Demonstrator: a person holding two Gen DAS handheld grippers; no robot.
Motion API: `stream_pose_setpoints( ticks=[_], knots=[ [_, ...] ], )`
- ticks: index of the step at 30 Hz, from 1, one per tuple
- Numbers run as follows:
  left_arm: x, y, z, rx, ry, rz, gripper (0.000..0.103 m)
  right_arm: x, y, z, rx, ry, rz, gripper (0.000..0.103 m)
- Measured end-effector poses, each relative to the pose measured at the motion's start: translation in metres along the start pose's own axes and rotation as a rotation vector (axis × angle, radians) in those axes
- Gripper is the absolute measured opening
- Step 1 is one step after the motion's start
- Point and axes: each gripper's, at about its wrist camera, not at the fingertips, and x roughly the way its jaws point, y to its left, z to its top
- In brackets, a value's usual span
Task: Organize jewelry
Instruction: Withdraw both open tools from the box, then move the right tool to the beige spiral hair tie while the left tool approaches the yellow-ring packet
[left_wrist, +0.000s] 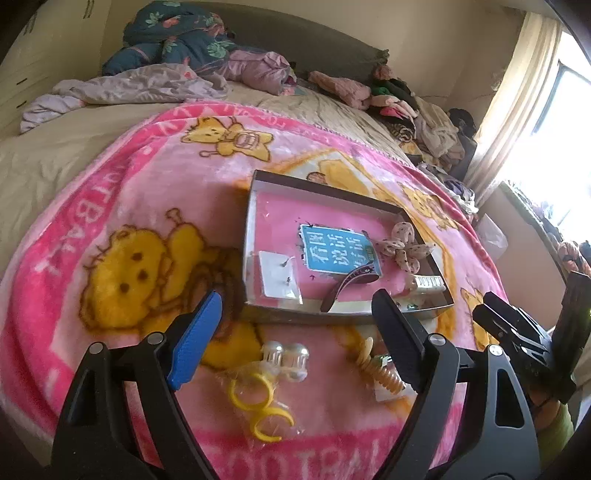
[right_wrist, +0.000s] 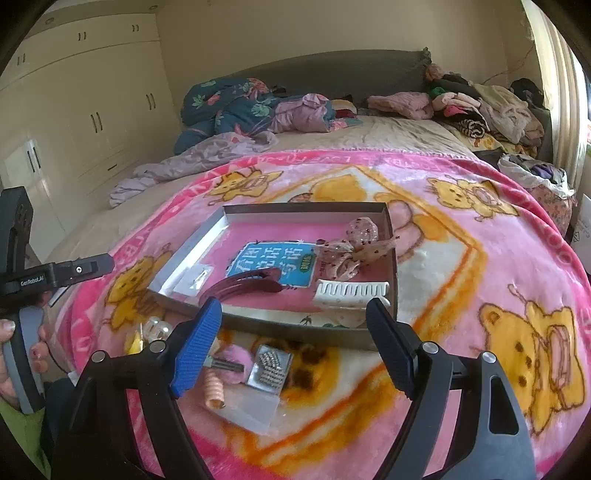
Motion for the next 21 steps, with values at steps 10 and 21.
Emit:
stream_pose_setpoints(
  ticks=[10, 21],
  knots=[
    [-0.014, 0.003, -0.016, 0.012, -0.001, 0.019, 0.076, -0.008, 0.015, -0.008, -0.038, 0.013, 0.020, 0.079],
    [-0.024, 0.008, -0.034, 0.027, 0.012, 0.044, 0.076, -0.005, 0.034, -0.026, -0.074, 0.063, 0.051, 0.079]
  ],
)
